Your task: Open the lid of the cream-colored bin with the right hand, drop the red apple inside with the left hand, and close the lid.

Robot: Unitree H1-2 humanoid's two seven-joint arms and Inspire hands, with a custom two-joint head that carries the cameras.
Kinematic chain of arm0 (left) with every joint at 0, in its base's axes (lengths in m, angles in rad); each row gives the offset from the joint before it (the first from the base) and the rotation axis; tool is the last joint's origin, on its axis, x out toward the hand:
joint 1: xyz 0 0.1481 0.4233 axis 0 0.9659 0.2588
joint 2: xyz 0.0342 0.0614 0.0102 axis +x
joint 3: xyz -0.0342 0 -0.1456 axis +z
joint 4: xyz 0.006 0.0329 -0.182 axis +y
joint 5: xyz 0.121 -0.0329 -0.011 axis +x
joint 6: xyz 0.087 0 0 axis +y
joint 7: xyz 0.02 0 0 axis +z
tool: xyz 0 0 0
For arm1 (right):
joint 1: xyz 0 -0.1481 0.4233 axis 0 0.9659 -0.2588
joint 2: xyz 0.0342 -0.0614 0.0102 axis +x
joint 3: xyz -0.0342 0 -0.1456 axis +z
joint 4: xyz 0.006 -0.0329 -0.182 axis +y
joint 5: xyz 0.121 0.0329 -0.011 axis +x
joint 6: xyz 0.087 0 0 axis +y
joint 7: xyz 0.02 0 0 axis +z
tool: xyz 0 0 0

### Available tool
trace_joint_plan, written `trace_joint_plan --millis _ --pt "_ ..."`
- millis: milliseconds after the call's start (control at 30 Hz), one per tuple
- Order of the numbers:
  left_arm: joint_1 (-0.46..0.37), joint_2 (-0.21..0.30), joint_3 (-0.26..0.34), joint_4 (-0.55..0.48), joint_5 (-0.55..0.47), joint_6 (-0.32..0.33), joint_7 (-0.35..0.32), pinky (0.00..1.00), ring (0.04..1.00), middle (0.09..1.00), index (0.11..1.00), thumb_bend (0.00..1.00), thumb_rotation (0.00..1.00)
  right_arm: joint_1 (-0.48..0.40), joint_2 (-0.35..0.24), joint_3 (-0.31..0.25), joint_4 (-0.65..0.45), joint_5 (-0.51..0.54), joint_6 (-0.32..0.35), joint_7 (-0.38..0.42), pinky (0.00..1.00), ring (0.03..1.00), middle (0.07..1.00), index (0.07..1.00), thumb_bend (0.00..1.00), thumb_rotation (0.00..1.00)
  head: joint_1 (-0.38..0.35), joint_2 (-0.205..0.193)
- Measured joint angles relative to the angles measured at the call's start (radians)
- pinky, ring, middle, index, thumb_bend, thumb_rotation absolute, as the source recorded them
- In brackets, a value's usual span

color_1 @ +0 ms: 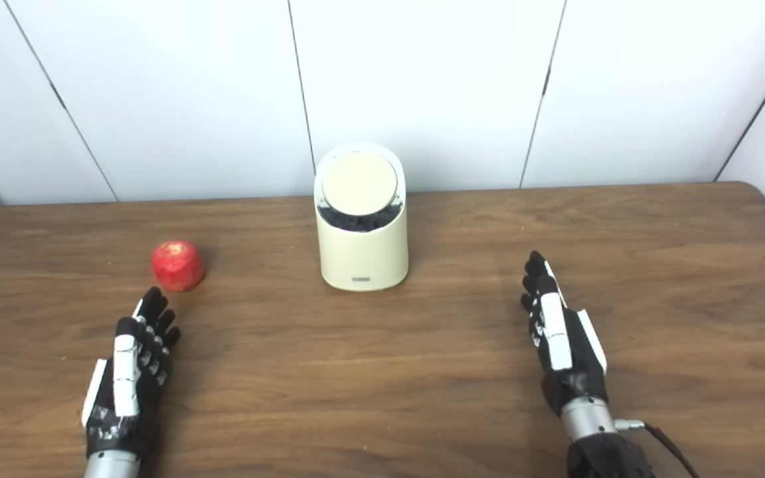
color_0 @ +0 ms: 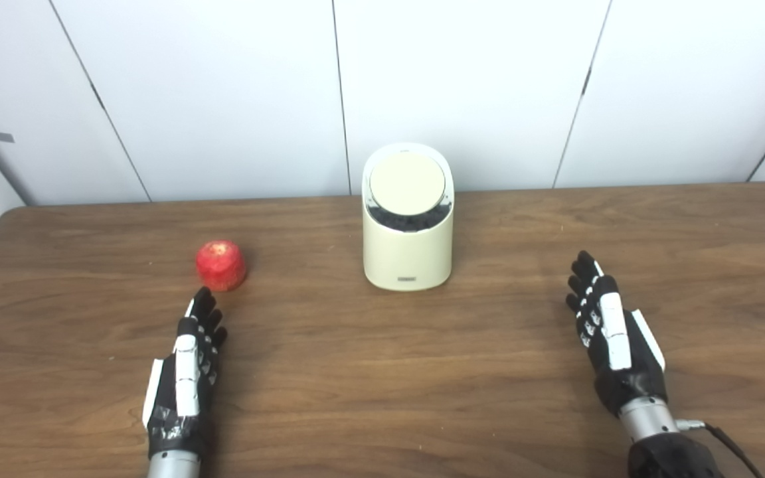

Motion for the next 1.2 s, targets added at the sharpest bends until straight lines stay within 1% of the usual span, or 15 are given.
trace_joint_plan --millis 267,533,567,600,633,700,767,833,867,900,933,1000,1033,1067,1200 --pt "0.000 0.000 0.000 0.000 0.002 0.001 0.000 1.00 0.998 0.993 0.993 0.61 0.95 0.000 -0.002 0.003 -0.005 0.001 0.010 0.001 1.00 1.000 1.000 1.000 0.56 1.00 0.000 -0.003" --pt "0.000 0.000 0.000 0.000 0.002 0.001 0.000 1.00 0.997 0.994 0.991 0.58 0.93 0.000 -0.001 0.003 -0.012 0.001 0.028 0.001 1.00 1.000 1.000 1.000 0.56 1.00 0.000 -0.003" --pt "0.001 0.000 -0.001 0.000 0.002 0.002 0.000 1.00 0.998 0.994 0.992 0.58 0.94 0.000 -0.002 0.003 -0.012 0.001 0.028 0.001 1.00 1.000 1.000 1.000 0.56 1.00 0.003 -0.027" --pt "0.001 0.000 -0.001 0.000 0.003 0.002 0.000 1.00 0.999 0.995 0.994 0.58 0.94 0.000 -0.002 0.004 -0.012 0.000 0.028 0.001 1.00 1.000 1.000 1.000 0.57 1.00 0.006 -0.040" --pt "0.001 0.000 -0.001 0.000 0.003 0.001 0.000 1.00 1.000 0.996 0.997 0.58 0.93 0.000 -0.002 0.004 -0.012 -0.002 0.027 0.001 1.00 1.000 1.000 1.000 0.57 0.97 0.008 -0.060" --pt "0.002 0.000 -0.005 0.000 0.016 -0.001 0.001 1.00 1.000 0.997 1.000 0.59 0.94 0.001 -0.004 0.008 -0.012 -0.013 0.026 0.001 1.00 1.000 1.000 1.000 0.62 0.91 0.008 -0.086" --pt "0.004 0.001 -0.011 0.004 0.035 -0.011 0.001 1.00 0.998 0.992 0.993 0.60 0.93 0.003 -0.011 0.019 -0.012 -0.036 0.023 0.001 1.00 1.000 1.000 1.000 0.66 0.89 0.008 -0.086" --pt "0.006 0.000 -0.016 0.016 0.053 -0.034 0.001 1.00 1.000 0.993 0.993 0.61 0.93 0.004 -0.020 0.026 -0.012 -0.055 0.020 0.001 1.00 1.000 1.000 1.000 0.68 0.86 0.003 -0.127" --pt "0.007 -0.001 -0.018 0.021 0.058 -0.042 0.002 1.00 1.000 0.991 0.987 0.61 0.92 0.005 -0.023 0.027 -0.013 -0.059 0.018 0.001 1.00 1.000 1.000 1.000 0.67 0.83 0.005 -0.136" --pt "0.008 -0.003 -0.019 0.025 0.059 -0.049 0.002 1.00 1.000 0.992 0.986 0.61 0.92 0.006 -0.025 0.029 -0.013 -0.065 0.015 0.000 1.00 1.000 1.000 1.000 0.65 0.82 0.006 -0.167" --pt "0.009 -0.004 -0.020 0.029 0.060 -0.059 0.002 1.00 1.000 0.992 0.986 0.61 0.92 0.006 -0.025 0.030 -0.012 -0.072 0.014 -0.001 1.00 1.000 1.000 1.000 0.65 0.81 0.006 -0.167" --pt "0.012 -0.008 -0.021 0.036 0.061 -0.074 0.002 1.00 1.000 0.998 0.991 0.60 0.92 0.005 -0.025 0.038 -0.012 -0.094 0.012 -0.008 1.00 0.992 0.993 0.999 0.64 0.79 0.008 -0.202" --pt "0.013 -0.008 -0.021 0.036 0.061 -0.077 0.002 1.00 1.000 0.999 0.992 0.60 0.92 0.004 -0.025 0.042 -0.012 -0.110 0.012 -0.012 1.00 0.990 0.991 0.999 0.64 0.79 0.008 -0.202" --pt "0.013 -0.008 -0.022 0.036 0.061 -0.078 0.002 1.00 1.000 1.000 0.994 0.57 0.93 0.001 -0.024 0.046 -0.012 -0.117 0.012 -0.015 1.00 0.996 0.995 0.997 0.64 0.76 0.009 -0.216" --pt "0.013 -0.010 -0.022 0.038 0.060 -0.079 0.002 1.00 1.000 1.000 1.000 0.52 0.95 -0.031 -0.022 0.055 -0.010 -0.136 0.014 -0.019 0.99 0.983 0.990 0.991 0.64 0.74 0.009 -0.228"
